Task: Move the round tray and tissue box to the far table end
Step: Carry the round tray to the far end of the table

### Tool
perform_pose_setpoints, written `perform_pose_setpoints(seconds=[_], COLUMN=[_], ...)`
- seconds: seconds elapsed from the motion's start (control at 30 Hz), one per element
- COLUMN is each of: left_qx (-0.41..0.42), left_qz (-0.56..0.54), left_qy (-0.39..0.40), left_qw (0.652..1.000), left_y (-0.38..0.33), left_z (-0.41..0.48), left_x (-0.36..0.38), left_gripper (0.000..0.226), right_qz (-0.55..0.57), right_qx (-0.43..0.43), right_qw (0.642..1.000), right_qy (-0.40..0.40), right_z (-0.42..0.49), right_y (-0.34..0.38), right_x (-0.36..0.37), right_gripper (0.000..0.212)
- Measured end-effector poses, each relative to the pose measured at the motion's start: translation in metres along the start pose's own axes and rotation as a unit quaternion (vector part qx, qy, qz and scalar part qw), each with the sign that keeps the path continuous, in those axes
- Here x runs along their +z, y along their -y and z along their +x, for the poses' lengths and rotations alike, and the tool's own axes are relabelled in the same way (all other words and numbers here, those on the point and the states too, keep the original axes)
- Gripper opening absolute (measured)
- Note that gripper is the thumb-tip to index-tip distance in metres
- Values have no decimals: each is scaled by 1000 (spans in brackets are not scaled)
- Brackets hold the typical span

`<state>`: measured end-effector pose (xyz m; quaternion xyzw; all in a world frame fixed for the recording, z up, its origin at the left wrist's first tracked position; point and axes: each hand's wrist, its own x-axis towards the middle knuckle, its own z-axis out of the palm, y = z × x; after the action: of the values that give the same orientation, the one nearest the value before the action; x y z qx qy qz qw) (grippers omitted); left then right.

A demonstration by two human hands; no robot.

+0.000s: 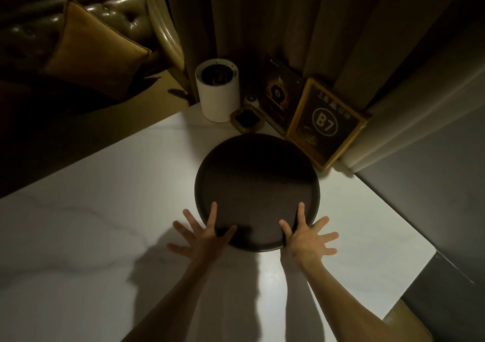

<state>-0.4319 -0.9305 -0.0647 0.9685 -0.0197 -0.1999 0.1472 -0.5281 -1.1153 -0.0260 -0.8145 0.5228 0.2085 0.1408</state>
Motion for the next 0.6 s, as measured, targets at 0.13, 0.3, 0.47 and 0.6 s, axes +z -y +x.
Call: perform_pose_setpoints(seconds=[0.13,0.3,0.47,0.6], left_qx=[-4,-3,-26,14], left_qz=[-6,9,12,-24], left_qy=[26,50,102,157], left_qw=[1000,999,994,987], left_y=[1,-3,-7,1], left_z=[1,1,6,6], left_x=[-4,-8,-22,-61], left_gripper=[90,91,89,80], right_qz=[-27,-36,-10,7], right_qx=[-9,-15,-18,-40], right_qw=[999,999,999,991], right_qy=[-14,14,49,130], right_z=[-3,1,0,5], right_y=[0,-1,-5,-16], right_x=[4,2,-14,-34], right_gripper=[87,88,80,82])
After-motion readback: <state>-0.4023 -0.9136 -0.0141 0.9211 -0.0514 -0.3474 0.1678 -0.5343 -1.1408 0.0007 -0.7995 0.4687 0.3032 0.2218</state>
